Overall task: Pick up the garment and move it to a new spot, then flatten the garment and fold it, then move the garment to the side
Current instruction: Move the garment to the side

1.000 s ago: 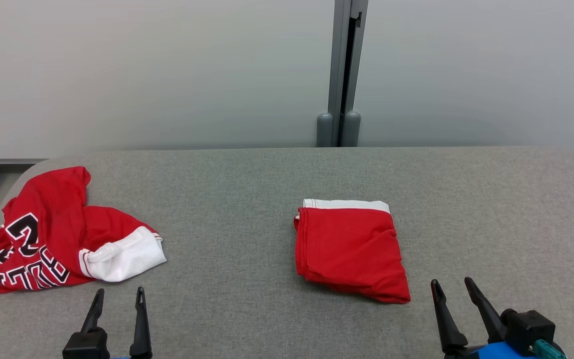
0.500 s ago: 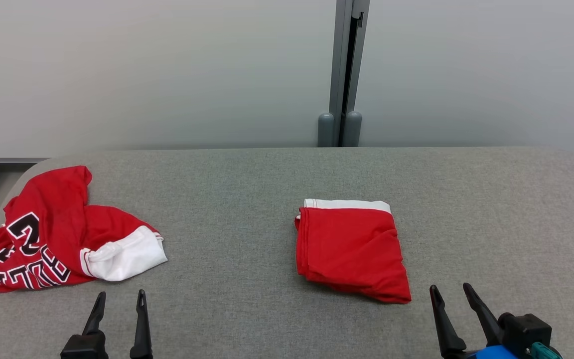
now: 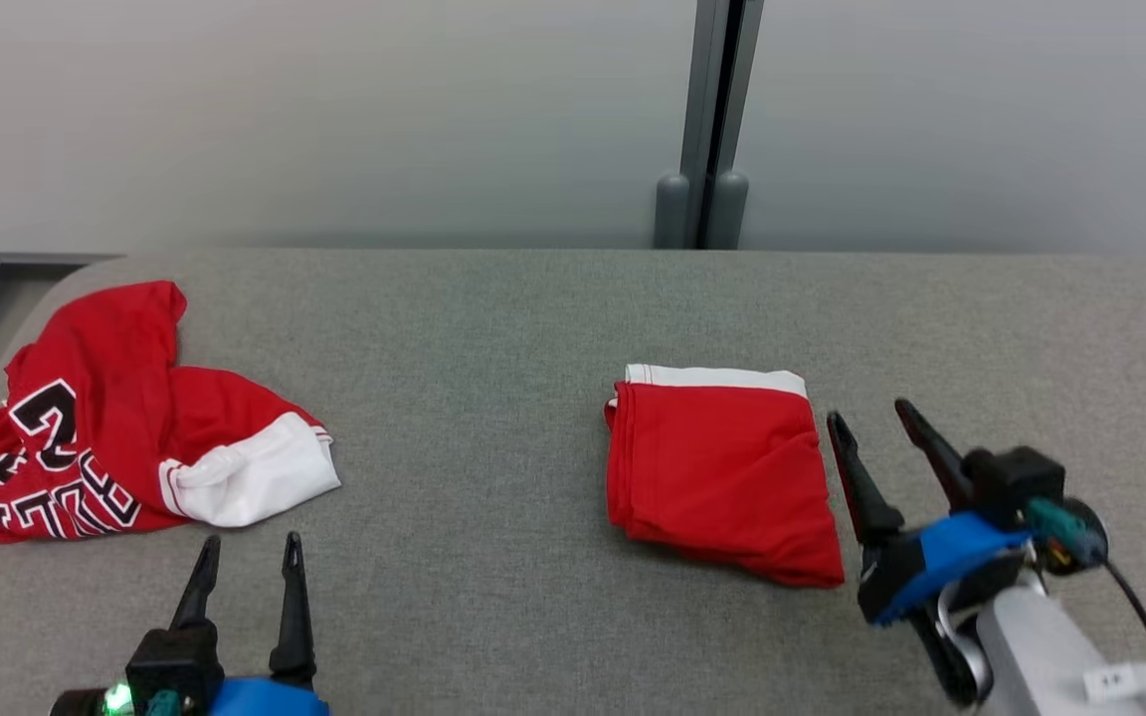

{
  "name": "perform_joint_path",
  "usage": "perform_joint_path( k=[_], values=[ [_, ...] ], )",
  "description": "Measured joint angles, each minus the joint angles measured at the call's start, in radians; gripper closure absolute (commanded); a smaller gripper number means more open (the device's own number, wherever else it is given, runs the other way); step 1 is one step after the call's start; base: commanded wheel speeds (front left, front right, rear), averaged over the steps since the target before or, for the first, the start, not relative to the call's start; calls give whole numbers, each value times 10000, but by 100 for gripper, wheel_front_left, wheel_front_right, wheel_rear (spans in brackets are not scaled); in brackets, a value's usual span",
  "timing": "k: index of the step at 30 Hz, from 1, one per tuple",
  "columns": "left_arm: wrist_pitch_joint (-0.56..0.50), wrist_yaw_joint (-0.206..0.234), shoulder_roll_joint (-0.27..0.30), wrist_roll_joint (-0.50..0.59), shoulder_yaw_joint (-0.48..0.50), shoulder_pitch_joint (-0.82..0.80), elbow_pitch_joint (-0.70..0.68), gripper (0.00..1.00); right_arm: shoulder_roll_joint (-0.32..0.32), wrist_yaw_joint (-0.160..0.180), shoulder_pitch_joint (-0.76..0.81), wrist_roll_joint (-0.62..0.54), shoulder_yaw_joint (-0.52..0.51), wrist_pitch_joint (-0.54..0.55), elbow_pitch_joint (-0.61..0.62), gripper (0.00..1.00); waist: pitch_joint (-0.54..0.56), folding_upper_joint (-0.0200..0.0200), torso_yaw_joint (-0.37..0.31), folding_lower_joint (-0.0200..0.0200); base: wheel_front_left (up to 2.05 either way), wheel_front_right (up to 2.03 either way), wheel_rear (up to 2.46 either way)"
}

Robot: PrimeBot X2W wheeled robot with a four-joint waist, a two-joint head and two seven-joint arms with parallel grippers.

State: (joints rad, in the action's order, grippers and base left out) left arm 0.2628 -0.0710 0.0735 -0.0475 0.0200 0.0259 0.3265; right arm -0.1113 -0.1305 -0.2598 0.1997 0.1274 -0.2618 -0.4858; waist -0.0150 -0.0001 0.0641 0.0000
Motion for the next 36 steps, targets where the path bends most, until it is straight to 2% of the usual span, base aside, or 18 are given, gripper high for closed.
perform_joint_path(
  k=[6, 10, 17, 27, 28, 29, 30, 31, 34, 36],
  values=[
    [0, 46, -71, 33, -82, -556, -278, 0, -391, 0, -2568, 234, 502, 1108, -1791, 0, -878, 3, 76, 3, 0, 0, 0],
    [0, 105, -134, 31, -276, -874, -322, 0, -568, 0, -3361, 414, 892, 1848, -3149, 0, -1295, 5, 260, 4, 0, 0, 0],
    [0, 219, -163, -44, -322, -941, -428, 0, -353, -2, -3473, 1396, 1436, 2654, -4706, 0, -1527, 4, 319, 1, 0, 0, 0],
    [0, 247, -188, -75, -380, -1109, -506, 0, -157, 15, -3311, 2472, 2541, 2917, -4842, 0, -1657, 0, 172, -1, 0, 0, 0],
    [0, 245, -188, -75, -384, -1134, -520, 0, -157, 17, -3328, 2623, 2610, 2949, -4834, 18, -1692, 0, 171, -1, 0, 0, 0],
    [0, 245, -186, -75, -393, -1149, -527, 0, -165, 19, -3368, 2767, 2700, 2968, -4803, 72, -1728, 0, 178, -1, 0, 0, 0],
    [0, 232, -194, -77, -416, -1171, -533, 0, -173, 19, -3435, 2884, 2778, 2961, -4765, 72, -1765, 0, 193, -1, 0, 0, 0],
    [0, 219, -205, -77, -437, -1214, -539, 0, -211, 17, -3497, 2928, 2924, 2951, -4730, 100, -1798, 0, 216, 0, 0, 0, 0],
    [2, 221, -205, -86, -445, -1323, -633, 0, -502, -6, -3799, 2794, 3486, 2748, -4650, 100, -1905, 1, 229, 0, 0, 0, 0],
    [0, 221, -205, -82, -418, -1331, -727, 0, -913, -12, -4199, 2525, 3891, 2640, -4627, 100, -2001, 1, 161, 0, 0, 0, 0]
  ],
)
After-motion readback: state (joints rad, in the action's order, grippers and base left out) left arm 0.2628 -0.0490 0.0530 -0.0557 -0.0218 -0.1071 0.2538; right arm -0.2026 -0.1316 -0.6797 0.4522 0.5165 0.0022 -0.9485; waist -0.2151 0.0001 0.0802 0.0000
